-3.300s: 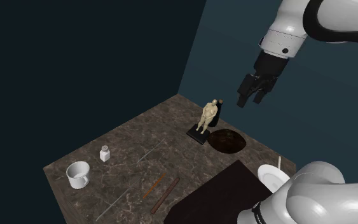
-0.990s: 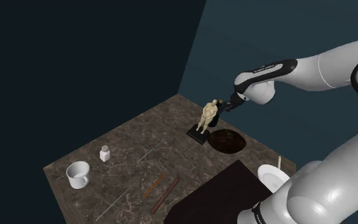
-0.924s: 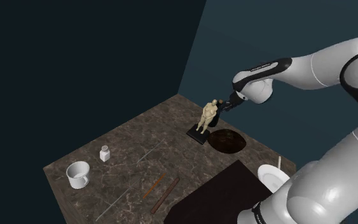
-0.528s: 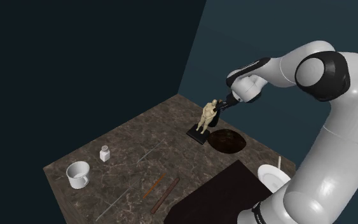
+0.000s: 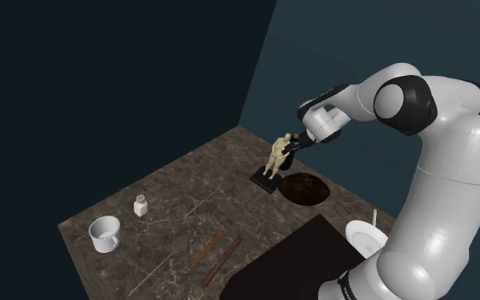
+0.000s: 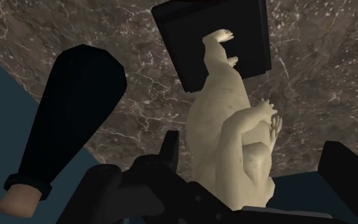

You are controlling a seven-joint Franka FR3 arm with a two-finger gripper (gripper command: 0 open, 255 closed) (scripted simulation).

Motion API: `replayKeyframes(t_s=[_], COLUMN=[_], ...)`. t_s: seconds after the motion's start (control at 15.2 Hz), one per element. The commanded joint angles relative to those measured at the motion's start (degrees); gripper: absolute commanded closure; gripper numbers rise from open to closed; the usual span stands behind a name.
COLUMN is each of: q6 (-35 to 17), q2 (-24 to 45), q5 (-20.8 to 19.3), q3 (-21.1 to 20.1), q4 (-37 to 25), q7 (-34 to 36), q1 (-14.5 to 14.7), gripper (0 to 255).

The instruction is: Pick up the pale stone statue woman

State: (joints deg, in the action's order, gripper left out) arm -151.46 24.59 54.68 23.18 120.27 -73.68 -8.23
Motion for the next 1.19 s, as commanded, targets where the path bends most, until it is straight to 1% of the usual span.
replayKeyframes(t_s=[0.0,0.07,0.13,0.73,1.12], q6=[-0.43,-0.43,-0.35,-0.43,1.54], q2=[1.07,1.07,1.37,1.07,-2.68], q5=[1.33,1.33,1.33,1.33,-3.64], q3=[-0.68,-0.69,-0.72,-0.68,1.92], q4=[-0.38,-0.37,-0.73,-0.38,0.47], q7=[-1.25,-1.25,-1.16,-1.25,3.18], q1=[-0.61,-0.61,-0.66,-0.61,1.33], gripper=[0,0,255,255,255])
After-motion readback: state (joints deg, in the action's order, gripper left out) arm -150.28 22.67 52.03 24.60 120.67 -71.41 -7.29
